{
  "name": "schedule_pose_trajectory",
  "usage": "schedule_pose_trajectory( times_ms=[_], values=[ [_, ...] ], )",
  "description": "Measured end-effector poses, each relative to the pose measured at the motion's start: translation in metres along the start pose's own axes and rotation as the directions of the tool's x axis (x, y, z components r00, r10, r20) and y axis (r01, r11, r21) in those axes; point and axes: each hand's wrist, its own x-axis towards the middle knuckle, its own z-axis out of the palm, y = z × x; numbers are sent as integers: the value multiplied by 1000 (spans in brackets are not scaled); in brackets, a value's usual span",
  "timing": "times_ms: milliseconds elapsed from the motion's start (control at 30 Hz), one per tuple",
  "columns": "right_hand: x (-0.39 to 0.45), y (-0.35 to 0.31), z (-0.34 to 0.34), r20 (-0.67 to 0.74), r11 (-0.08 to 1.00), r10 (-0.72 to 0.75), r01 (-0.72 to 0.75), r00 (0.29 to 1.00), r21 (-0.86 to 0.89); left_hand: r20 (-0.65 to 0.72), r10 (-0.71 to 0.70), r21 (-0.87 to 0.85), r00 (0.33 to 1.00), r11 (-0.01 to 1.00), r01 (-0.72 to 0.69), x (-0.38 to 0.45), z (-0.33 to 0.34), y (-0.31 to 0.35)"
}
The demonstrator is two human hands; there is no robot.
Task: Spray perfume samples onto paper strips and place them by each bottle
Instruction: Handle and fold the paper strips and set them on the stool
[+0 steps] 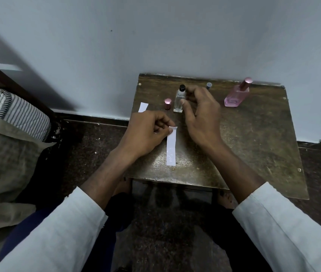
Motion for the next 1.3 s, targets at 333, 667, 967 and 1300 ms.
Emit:
schedule_pose_trajectory(
  times_ms=[333, 667, 967, 1300],
  values=[
    [-5, -1, -7, 26, 999, -31, 31, 999, -14, -1, 4, -5, 1000, 1000, -4, -3, 1, 2],
    [-36, -11, -43, 281, 995, -65, 84, 958, -55, -24, 11, -30, 1000, 999, -12, -7, -1, 6],
    [-52, -15, -63, 426, 991, 124, -131, 896, -12, 86, 24, -166, 996, 986, -9, -18, 1, 17],
    [-49, -95, -129, 312, 827, 245, -366, 918, 428, 26, 60, -16, 998, 998, -59, -49, -24, 35]
  ],
)
